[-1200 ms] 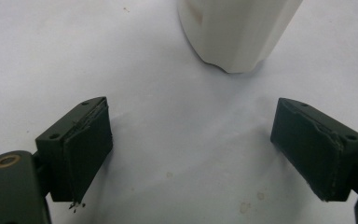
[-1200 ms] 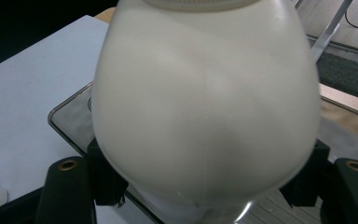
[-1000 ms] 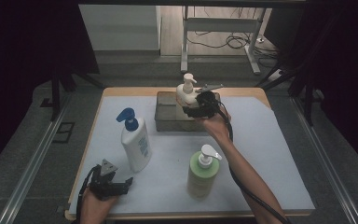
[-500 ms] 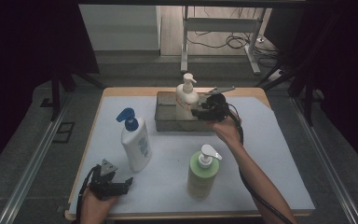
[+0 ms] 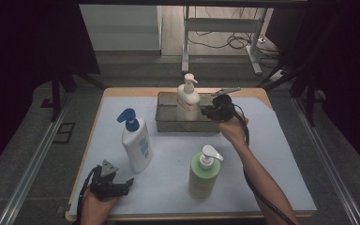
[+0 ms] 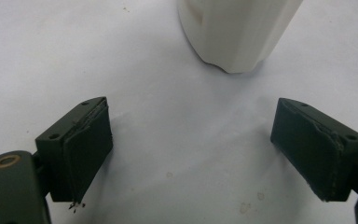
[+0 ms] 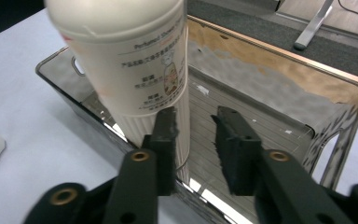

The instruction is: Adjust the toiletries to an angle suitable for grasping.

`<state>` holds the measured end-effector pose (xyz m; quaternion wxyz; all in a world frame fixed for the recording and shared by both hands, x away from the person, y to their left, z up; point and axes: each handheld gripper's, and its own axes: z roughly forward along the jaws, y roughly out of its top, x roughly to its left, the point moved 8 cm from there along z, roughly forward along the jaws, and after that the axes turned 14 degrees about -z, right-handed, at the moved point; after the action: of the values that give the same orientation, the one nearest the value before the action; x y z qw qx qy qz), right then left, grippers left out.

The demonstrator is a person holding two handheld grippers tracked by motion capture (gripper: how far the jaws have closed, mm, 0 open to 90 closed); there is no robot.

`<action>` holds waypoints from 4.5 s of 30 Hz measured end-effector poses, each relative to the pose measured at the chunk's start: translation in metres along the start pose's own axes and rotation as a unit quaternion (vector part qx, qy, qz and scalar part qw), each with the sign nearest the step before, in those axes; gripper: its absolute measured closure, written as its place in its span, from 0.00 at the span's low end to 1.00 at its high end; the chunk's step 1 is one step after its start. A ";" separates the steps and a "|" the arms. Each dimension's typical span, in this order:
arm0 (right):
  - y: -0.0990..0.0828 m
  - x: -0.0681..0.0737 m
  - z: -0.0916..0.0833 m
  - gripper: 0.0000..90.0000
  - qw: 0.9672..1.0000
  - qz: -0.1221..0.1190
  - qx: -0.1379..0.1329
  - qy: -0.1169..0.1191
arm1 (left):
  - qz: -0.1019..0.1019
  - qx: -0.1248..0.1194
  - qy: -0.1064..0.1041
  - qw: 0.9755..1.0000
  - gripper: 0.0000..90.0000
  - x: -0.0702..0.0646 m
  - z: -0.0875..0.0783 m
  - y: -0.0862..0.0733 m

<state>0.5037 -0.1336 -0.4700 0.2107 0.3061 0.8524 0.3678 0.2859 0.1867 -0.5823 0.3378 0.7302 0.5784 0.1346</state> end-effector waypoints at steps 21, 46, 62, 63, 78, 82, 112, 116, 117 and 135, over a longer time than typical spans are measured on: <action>-0.006 -0.004 0.046 1.00 0.999 0.024 0.037 -0.008 | 0.000 0.000 0.000 1.000 0.14 0.000 0.000 0.000; -0.004 0.010 0.063 0.99 0.999 0.024 0.049 0.007 | 0.000 0.001 -0.001 1.000 0.14 0.000 0.000 0.000; 0.007 0.013 0.071 0.99 0.999 0.029 0.036 0.012 | -0.001 0.001 -0.001 1.000 0.14 0.000 0.000 0.000; 0.009 0.013 0.072 0.99 0.999 0.027 0.037 0.010 | -0.001 0.001 -0.001 1.000 0.14 0.000 0.000 0.000; 0.013 0.021 0.078 1.00 0.999 0.022 0.037 0.022 | -0.001 0.001 -0.001 1.000 0.14 0.000 0.000 0.000; 0.014 0.024 0.081 1.00 0.999 0.019 0.037 0.027 | -0.001 0.001 -0.001 1.000 0.14 0.000 0.000 0.000; 0.023 0.042 0.096 0.99 0.998 -0.001 0.045 0.040 | -0.001 0.001 -0.001 1.000 0.14 0.000 0.000 0.000; 0.025 0.045 0.097 0.99 0.998 -0.004 0.045 0.044 | -0.001 0.001 -0.001 1.000 0.14 0.000 0.000 0.000; 0.026 0.046 0.098 0.99 0.998 -0.004 0.044 0.045 | -0.001 0.001 -0.001 1.000 0.14 0.000 0.000 0.000; 0.032 0.061 0.102 1.00 0.997 -0.024 0.048 0.063 | -0.001 0.001 -0.001 1.000 0.14 0.000 0.000 0.000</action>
<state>0.5306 -0.0240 -0.5192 0.1503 0.2720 0.8876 0.3399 0.2861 0.1866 -0.5823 0.3377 0.7304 0.5787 0.1325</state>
